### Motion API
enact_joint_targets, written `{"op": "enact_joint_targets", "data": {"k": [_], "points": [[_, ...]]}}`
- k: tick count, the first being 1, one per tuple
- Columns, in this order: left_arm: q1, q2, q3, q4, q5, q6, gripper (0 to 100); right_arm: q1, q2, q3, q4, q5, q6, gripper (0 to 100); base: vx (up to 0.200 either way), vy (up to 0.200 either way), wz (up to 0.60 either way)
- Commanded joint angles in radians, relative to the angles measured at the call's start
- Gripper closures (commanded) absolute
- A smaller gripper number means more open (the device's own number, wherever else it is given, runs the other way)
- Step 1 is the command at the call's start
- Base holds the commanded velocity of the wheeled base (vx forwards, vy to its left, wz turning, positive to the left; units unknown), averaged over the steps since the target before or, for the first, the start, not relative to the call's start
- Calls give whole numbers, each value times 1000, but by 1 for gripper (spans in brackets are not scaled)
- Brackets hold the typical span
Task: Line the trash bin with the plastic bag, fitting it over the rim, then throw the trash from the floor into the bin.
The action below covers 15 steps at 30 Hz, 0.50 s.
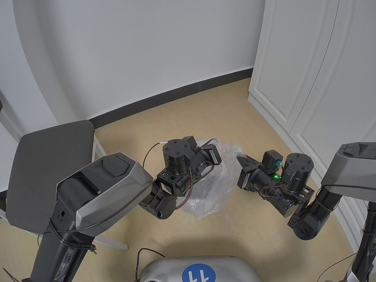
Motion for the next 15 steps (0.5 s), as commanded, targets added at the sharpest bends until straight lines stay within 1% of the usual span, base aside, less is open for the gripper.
{"op": "enact_joint_targets", "data": {"k": [1,3,4,8,12,15], "points": [[10,68,-119,71,-3,-3,100,3,-2,10,-18,-3,-13,100,0,0,0],[10,76,-140,88,-2,-3,100,3,-2,10,-18,-6,-14,100,0,0,0],[10,100,-192,122,-2,-3,100,2,-2,10,-18,-10,-16,100,0,0,0],[4,148,-290,165,-2,-5,100,-4,4,8,-18,-12,-45,100,0,0,0],[-3,169,-312,169,-5,-3,100,-4,7,8,-18,-13,-51,100,0,0,0],[-3,188,-335,185,-31,-5,100,0,7,8,-18,-13,-51,100,0,0,0]]}}
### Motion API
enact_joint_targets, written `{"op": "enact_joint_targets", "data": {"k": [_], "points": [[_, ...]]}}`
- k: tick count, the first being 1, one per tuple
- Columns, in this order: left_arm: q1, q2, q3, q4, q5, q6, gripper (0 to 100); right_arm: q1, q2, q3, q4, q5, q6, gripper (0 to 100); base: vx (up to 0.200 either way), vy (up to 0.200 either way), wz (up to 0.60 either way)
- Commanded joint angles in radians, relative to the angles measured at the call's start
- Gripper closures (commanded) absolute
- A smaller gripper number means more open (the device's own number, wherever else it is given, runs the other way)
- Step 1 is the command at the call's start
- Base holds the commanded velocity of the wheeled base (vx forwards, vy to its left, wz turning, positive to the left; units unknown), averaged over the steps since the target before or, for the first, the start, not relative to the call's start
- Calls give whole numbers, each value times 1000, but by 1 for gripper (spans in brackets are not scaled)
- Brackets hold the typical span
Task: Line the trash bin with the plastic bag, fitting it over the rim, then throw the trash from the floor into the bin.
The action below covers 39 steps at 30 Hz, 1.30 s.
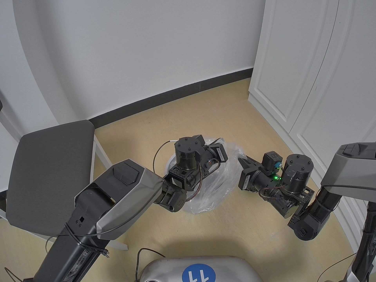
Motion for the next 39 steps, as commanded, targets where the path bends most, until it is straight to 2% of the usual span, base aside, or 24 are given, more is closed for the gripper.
{"op": "enact_joint_targets", "data": {"k": [1,6,13,16,18,19,21,22,25,33,36,39], "points": [[-3,51,-43,12,-11,-2,100,3,4,1,-18,-1,-1,100,0,0,0],[-5,83,-89,20,-9,-5,100,6,13,0,-18,-4,-1,100,0,0,0],[8,51,-73,3,28,-25,100,0,16,0,-18,-4,-8,100,0,0,0],[29,-22,17,-2,40,-30,100,-8,21,-2,-18,-6,-19,100,0,0,0],[29,-22,17,-2,40,-30,100,-8,21,-2,-18,-6,-19,100,0,0,0],[49,-139,198,-16,28,-34,100,-28,36,-16,-18,-9,-30,100,0,0,0],[54,-168,237,-23,25,-40,100,-31,38,-17,-18,-14,-30,100,0,0,0],[66,-228,316,-33,-3,-56,100,-36,41,-19,-18,-21,-36,100,0,0,0],[89,-306,404,-33,-40,-59,100,-45,45,-17,-18,-21,-56,100,0,0,0],[153,-477,560,50,-121,-37,100,-62,68,-16,-18,-32,-94,100,0,0,0],[178,-533,606,110,-172,-8,100,-62,68,-13,-18,-34,-99,100,0,0,0],[195,-567,640,156,-190,53,100,-62,70,-11,-18,-34,-108,100,0,0,0]]}}
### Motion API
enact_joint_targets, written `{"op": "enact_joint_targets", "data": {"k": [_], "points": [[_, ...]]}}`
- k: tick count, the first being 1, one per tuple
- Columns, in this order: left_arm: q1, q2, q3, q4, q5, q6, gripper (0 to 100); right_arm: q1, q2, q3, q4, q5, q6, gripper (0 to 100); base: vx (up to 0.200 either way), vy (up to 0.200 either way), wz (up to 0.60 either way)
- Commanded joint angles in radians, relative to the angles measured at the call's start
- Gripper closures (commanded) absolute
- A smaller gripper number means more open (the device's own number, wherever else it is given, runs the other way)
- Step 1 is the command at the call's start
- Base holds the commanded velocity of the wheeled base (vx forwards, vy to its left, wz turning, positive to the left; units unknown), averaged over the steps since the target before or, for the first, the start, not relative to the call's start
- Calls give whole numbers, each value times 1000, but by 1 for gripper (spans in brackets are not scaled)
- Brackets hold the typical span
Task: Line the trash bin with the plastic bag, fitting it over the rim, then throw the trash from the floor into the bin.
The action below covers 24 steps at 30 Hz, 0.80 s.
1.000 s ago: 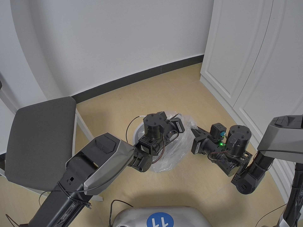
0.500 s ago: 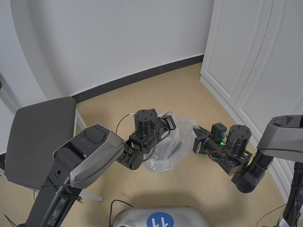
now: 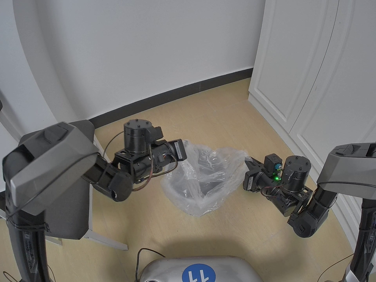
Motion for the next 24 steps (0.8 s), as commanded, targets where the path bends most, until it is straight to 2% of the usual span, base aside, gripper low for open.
{"op": "enact_joint_targets", "data": {"k": [1,2,3,5,10,16,24], "points": [[43,-130,81,49,-25,69,100,-5,13,5,-18,-2,-12,100,0,0,0],[45,-130,82,51,-25,73,100,-5,13,5,-18,-2,-12,100,0,0,0],[53,-130,104,72,-25,138,100,-5,12,6,-18,-2,-12,100,0,0,0],[59,-123,118,92,-25,204,100,-5,12,8,-18,-2,-12,100,0,0,0],[65,-60,115,130,-2,314,100,-5,12,11,-18,-2,-14,100,0,0,0],[80,41,55,130,104,374,100,-5,10,14,-18,-2,-14,100,0,0,0],[96,115,13,132,113,408,100,-4,12,16,-18,-2,-15,100,0,0,0]]}}
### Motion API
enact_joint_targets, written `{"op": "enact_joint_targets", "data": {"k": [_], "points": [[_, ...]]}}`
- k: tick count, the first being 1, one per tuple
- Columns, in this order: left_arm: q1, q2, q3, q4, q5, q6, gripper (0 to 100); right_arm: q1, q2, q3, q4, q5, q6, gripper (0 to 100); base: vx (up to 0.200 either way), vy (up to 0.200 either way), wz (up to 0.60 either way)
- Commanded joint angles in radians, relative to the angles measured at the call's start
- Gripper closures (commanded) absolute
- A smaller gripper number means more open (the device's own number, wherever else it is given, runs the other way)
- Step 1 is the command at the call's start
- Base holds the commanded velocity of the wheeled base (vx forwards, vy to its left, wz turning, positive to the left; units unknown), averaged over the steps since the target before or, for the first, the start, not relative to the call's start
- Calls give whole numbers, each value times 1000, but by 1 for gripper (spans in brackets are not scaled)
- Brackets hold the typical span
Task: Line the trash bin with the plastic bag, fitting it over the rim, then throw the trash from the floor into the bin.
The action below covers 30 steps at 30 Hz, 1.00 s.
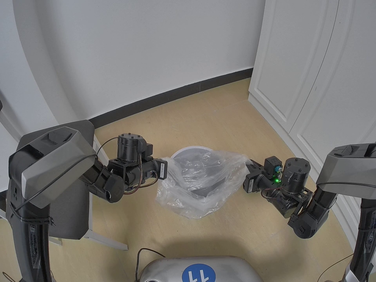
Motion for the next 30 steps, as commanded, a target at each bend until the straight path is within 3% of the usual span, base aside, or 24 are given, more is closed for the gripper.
{"op": "enact_joint_targets", "data": {"k": [1,5,8,11,18,30], "points": [[4,62,-24,1,0,1,100,2,3,2,-18,0,-1,100,0,0,0],[-13,123,-85,-8,26,-4,100,2,6,0,-18,0,-12,100,0,0,0],[-45,208,-200,-13,148,-10,100,2,-3,9,-18,0,-14,100,0,0,0],[-70,255,-274,-14,198,-39,100,2,-20,22,-18,0,-15,100,0,0,0],[-116,350,-432,-6,249,-58,100,11,-52,42,-18,0,-28,100,0,0,0],[-197,594,-847,10,330,-61,100,18,-104,71,-18,0,-29,100,0,0,0]]}}
